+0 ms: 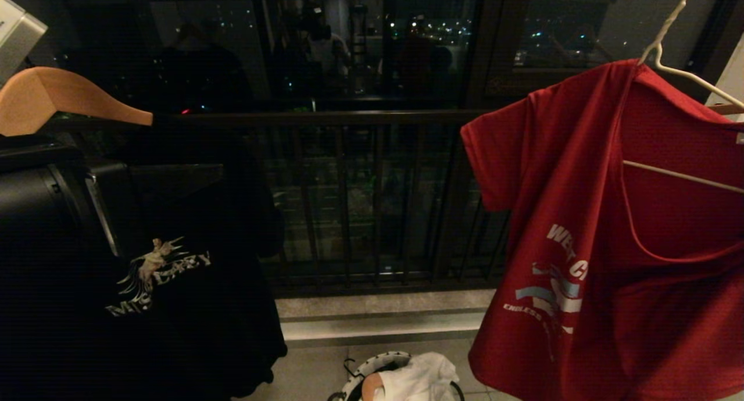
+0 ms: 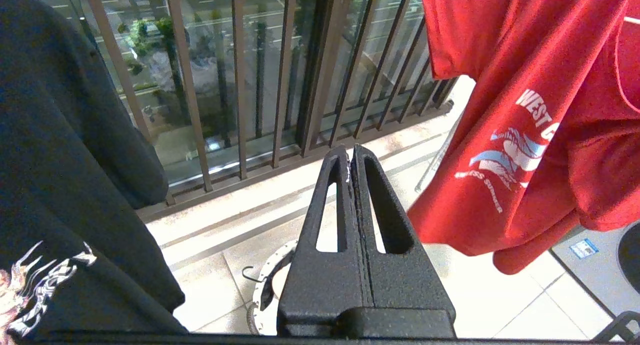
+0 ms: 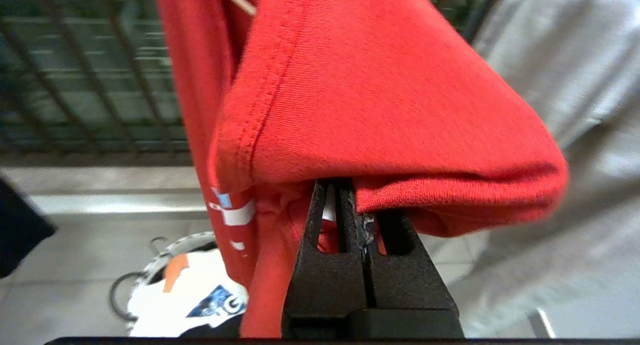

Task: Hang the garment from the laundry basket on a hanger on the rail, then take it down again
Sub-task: Take the clothes off the clothes rack

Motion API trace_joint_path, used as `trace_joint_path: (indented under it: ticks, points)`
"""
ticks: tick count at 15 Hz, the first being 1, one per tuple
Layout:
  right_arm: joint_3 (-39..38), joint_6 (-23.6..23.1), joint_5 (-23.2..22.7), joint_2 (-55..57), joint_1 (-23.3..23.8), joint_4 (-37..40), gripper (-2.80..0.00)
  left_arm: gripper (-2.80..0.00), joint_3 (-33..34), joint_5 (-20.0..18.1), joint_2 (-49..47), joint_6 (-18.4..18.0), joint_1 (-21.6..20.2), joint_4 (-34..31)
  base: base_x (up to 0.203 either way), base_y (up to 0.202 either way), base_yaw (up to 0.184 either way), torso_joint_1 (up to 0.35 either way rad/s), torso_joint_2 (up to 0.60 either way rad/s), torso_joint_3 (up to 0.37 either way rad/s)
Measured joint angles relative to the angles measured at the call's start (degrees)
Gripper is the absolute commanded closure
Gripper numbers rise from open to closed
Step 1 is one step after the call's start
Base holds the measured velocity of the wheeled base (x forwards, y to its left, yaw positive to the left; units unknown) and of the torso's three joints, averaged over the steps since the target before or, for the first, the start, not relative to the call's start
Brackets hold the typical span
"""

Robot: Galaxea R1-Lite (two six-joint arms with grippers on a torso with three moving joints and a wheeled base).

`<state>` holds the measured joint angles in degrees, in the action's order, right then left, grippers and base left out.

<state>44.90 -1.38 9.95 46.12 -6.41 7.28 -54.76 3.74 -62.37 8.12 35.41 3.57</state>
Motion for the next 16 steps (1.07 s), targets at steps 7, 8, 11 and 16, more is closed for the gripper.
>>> trace_joint_path:
  ticks: [7,8,11,16]
  points:
    - [4.34,0.41,2.06,-0.19,0.00,-0.01,0.00,0.00,0.00,0.00,-0.01,-0.05,0.00,0.00,0.000,0.000,0.000,0.000,0.00,0.000]
    - [5.07,0.52,2.14,-0.34,0.00,-0.12,0.00,0.00,0.00,0.00,-0.01,-0.05,0.00,0.00,0.000,0.000,0.000,0.000,0.00,0.000]
    - [6.06,0.63,2.39,-1.11,0.07,-0.09,0.00,0.00,0.00,0.00,-0.01,-0.07,0.00,-0.01,0.000,0.000,0.000,0.000,0.00,0.000]
    - [9.18,0.69,2.25,-4.22,0.05,-0.41,0.00,0.00,0.00,-0.01,0.00,-0.10,0.00,0.00,0.000,0.000,0.000,0.000,0.00,0.000]
